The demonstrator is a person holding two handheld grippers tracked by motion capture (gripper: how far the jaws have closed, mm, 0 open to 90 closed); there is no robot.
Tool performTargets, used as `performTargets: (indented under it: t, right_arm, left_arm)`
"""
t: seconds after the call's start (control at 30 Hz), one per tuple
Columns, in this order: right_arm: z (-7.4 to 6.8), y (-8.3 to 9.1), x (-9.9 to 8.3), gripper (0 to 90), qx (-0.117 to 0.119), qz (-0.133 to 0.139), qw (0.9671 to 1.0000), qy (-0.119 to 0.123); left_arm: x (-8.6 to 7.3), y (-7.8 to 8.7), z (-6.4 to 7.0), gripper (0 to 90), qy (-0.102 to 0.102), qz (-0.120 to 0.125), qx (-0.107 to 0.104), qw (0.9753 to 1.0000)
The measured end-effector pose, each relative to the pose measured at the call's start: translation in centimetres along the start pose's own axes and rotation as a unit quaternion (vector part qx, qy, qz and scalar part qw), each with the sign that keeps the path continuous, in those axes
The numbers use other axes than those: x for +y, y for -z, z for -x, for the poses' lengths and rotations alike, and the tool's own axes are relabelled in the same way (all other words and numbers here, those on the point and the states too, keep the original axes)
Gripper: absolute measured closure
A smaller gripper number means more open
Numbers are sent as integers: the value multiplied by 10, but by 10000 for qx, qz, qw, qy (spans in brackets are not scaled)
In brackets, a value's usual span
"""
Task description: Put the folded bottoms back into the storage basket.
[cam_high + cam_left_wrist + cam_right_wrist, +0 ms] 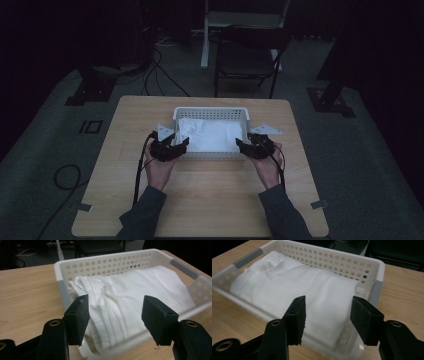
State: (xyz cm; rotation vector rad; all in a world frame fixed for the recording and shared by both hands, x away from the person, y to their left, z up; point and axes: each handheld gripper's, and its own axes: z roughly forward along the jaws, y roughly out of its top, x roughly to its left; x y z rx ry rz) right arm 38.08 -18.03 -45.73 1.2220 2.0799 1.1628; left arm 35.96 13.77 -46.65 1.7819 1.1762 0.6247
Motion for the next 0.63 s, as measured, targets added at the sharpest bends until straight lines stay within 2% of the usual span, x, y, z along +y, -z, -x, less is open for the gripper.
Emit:
performTargets:
  t: [0.1, 0.2, 0.3, 0.37, 0.47, 0.57, 0.63]
  right_arm:
    - [-4, 7, -7, 460, 25, -1, 10000, 96]
    - [-7, 12, -16, 460, 17, 13, 9998, 191]
    - [-7, 15, -21, 460, 9, 60, 9999, 145]
    - [-7, 17, -29, 460, 69, 159, 9998, 13]
    - [-11, 15, -34, 460, 12, 108, 9999, 63]
    - [-21, 14, -40, 461, -21, 143, 9998, 133]
    - [-33, 11, -46, 461, 95, 113, 9995, 270]
  left_arm:
    - [-12, 4, 10, 381, -169, 52, -24, 9998]
    - [-23, 9, 15, 380, -184, 134, -61, 9997]
    - [-27, 11, 17, 380, -240, 116, -26, 9996]
    - [-34, 14, 18, 379, -162, 115, -89, 9998]
    - [-44, 14, 21, 378, -225, 67, -26, 9997]
    - [-53, 13, 25, 378, -244, 58, -26, 9997]
    - [-58, 12, 29, 378, -290, 23, -27, 9996]
